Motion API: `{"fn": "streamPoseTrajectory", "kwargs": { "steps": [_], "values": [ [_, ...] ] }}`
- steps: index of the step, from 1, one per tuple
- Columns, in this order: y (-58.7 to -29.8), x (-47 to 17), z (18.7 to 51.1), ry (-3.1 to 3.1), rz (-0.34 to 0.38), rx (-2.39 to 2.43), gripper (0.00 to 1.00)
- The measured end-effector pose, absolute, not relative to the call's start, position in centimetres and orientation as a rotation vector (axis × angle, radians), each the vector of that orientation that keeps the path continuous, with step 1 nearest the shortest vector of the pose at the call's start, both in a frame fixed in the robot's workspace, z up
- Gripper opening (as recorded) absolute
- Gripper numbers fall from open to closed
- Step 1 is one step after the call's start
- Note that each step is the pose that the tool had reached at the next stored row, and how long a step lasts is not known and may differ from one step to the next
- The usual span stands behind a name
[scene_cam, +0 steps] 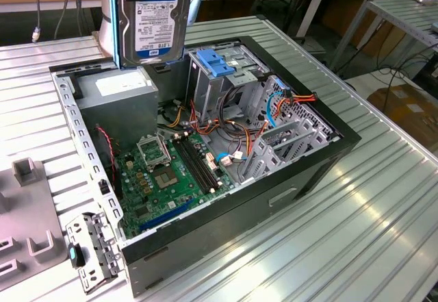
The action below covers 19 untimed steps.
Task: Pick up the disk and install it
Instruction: 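Pick up the disk, then insert the disk into the insertion slot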
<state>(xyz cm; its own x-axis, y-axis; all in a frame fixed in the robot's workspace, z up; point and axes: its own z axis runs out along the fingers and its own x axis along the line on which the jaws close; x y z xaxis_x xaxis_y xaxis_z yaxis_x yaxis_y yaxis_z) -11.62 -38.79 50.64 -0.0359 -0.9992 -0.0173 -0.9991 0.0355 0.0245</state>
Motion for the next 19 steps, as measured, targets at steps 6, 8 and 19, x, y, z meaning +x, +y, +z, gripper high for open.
{"fn": "streamPoseTrajectory", "kwargs": {
  "steps": [6,8,19],
  "values": [
    [-39.20,-11.61,50.57,-2.257,-0.046,2.178,0.37],
    [-39.20,-11.62,50.57,-2.257,-0.046,2.178,0.37],
    [-39.63,-11.61,50.57,-2.257,-0.046,2.178,0.37]
  ]
}}
